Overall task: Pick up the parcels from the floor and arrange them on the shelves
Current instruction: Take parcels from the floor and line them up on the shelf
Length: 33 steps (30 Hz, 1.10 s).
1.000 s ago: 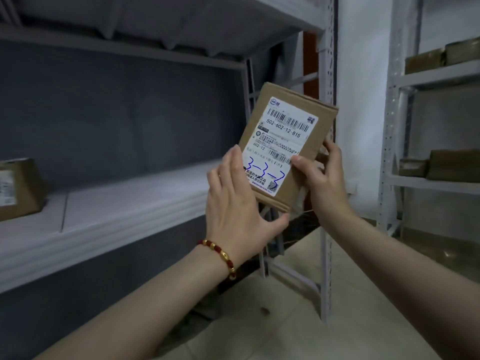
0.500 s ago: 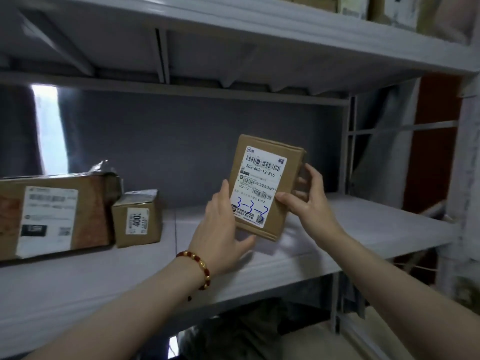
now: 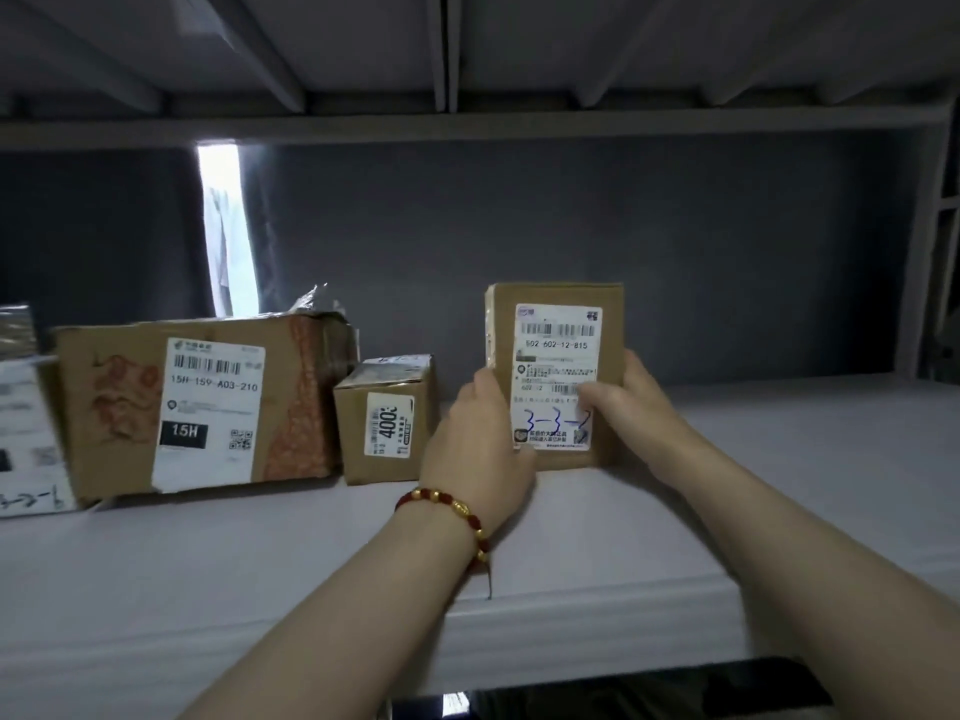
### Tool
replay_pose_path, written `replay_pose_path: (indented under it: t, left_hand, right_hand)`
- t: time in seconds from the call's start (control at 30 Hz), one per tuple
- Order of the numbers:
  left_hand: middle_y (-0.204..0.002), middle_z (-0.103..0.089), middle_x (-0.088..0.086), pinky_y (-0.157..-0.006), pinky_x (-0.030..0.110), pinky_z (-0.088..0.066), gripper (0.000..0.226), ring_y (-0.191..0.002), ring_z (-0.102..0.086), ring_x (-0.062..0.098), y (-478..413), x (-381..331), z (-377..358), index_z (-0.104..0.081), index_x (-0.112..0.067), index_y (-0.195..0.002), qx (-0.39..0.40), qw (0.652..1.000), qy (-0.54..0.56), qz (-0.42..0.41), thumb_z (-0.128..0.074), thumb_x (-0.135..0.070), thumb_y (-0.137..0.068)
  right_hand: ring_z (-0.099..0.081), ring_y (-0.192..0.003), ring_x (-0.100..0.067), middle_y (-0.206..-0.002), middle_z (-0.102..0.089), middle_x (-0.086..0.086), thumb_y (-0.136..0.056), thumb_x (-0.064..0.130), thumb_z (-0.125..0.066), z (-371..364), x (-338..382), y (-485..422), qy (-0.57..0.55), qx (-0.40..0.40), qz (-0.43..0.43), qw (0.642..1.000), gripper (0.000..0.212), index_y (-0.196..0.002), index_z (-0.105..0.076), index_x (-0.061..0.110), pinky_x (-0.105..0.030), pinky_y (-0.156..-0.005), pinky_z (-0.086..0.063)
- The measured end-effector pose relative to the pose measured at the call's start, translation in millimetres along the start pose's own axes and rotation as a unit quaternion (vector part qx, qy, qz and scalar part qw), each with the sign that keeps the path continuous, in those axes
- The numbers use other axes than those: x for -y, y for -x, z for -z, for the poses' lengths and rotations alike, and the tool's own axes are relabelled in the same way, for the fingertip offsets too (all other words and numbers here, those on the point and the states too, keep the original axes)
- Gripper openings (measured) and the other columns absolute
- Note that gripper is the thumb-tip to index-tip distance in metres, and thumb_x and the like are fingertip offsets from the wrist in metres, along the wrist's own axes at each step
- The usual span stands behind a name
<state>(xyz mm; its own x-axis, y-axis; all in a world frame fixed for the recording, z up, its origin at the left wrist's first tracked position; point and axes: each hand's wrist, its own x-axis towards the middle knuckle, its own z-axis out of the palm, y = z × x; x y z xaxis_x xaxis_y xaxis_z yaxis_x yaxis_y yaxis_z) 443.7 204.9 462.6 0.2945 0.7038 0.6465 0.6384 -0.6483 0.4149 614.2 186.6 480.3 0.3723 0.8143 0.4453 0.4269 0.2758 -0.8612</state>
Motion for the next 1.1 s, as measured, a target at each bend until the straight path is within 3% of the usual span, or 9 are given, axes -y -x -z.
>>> replay_pose_path:
  t: [0.13,0.27,0.4,0.43,0.53,0.7,0.8,0.97,1.1]
  left_hand:
    - [-0.123,-0.056,0.002,-0.087,0.041,-0.056,0.059,-0.109,-0.06,0.021,-1,4,1,-0.039,-0.018,-0.136,-0.007,1.0,-0.017,-0.001,-0.069,-0.019,-0.085]
    - [-0.121,-0.056,0.004,-0.086,0.04,-0.057,0.043,-0.106,-0.061,0.022,-1,2,7,-0.043,-0.015,-0.13,-0.024,0.999,-0.027,0.02,-0.062,-0.014,-0.091]
    - [-0.12,-0.054,0.009,-0.088,0.038,-0.053,0.029,-0.107,-0.058,0.026,0,-2,14,-0.048,-0.009,-0.12,-0.048,0.996,-0.06,0.052,-0.055,-0.004,-0.092]
    - [-0.122,-0.052,0.01,-0.088,0.037,-0.052,0.028,-0.108,-0.057,0.027,0,-3,15,-0.048,-0.008,-0.12,-0.052,0.994,-0.07,0.059,-0.055,-0.003,-0.093]
    - [-0.128,-0.045,0.012,-0.082,0.034,-0.046,0.028,-0.109,-0.057,0.03,1,-4,17,-0.048,-0.005,-0.121,-0.049,0.991,-0.104,0.071,-0.053,-0.003,-0.094]
    - [-0.13,-0.047,0.014,-0.077,0.029,-0.042,0.034,-0.109,-0.058,0.029,3,-4,16,-0.044,-0.002,-0.128,-0.05,0.988,-0.117,0.084,-0.05,-0.004,-0.095]
    - [-0.133,-0.048,0.017,-0.087,0.033,-0.047,0.047,-0.114,-0.056,0.03,3,-4,16,-0.035,0.003,-0.138,-0.05,0.989,-0.116,0.082,-0.051,-0.006,-0.095]
    - [-0.127,-0.055,0.018,-0.083,0.037,-0.049,0.071,-0.111,-0.059,0.032,2,-3,14,-0.011,0.006,-0.15,-0.046,0.991,-0.104,0.075,-0.053,-0.009,-0.094]
    - [-0.121,-0.058,0.017,-0.078,0.039,-0.048,0.053,-0.106,-0.06,0.035,5,-4,16,-0.028,0.002,-0.138,-0.066,0.993,-0.077,0.057,-0.054,-0.01,-0.093]
  right_hand:
    - [-0.063,-0.103,-0.013,-0.106,-0.068,0.011,-0.078,0.007,-0.061,-1,-6,-1,0.074,0.013,0.034,0.997,0.032,-0.101,-0.059,0.03,-0.032,-0.09,-0.049]
    - [-0.064,-0.102,-0.013,-0.11,-0.068,0.008,-0.082,0.012,-0.068,-1,-8,3,0.113,0.029,0.04,0.992,0.037,-0.117,-0.06,0.022,-0.025,-0.082,-0.048]
    - [-0.063,-0.082,-0.001,-0.092,-0.069,0.014,-0.077,0.015,-0.078,0,-9,4,0.142,0.022,0.073,0.987,0.033,-0.107,-0.064,0.021,-0.016,-0.073,-0.049]
    - [-0.062,-0.077,0.0,-0.087,-0.067,0.015,-0.076,0.015,-0.08,-1,-9,5,0.145,0.016,0.079,0.986,0.032,-0.104,-0.065,0.021,-0.018,-0.072,-0.052]
    - [-0.063,-0.068,-0.01,-0.083,-0.069,0.004,-0.075,0.011,-0.08,-1,-11,4,0.128,-0.001,0.076,0.989,0.026,-0.097,-0.068,0.016,-0.042,-0.07,-0.061]
    - [-0.067,-0.069,-0.023,-0.084,-0.071,-0.007,-0.074,0.008,-0.081,-1,-14,5,0.119,-0.006,0.086,0.989,0.026,-0.082,-0.062,0.025,-0.048,-0.071,-0.061]
    - [-0.065,-0.063,-0.02,-0.076,-0.07,-0.002,-0.077,0.007,-0.079,-2,-15,5,0.131,0.006,0.099,0.986,0.024,-0.09,-0.063,0.019,-0.045,-0.072,-0.06]
    - [-0.067,-0.068,-0.023,-0.075,-0.069,0.0,-0.081,0.003,-0.074,-2,-12,9,0.142,0.027,0.112,0.983,0.026,-0.103,-0.068,0.014,-0.033,-0.057,-0.059]
    - [-0.065,-0.069,-0.014,-0.077,-0.07,0.002,-0.079,0.007,-0.076,-3,-9,12,0.176,0.017,0.129,0.976,0.027,-0.104,-0.069,0.016,-0.032,-0.068,-0.06]
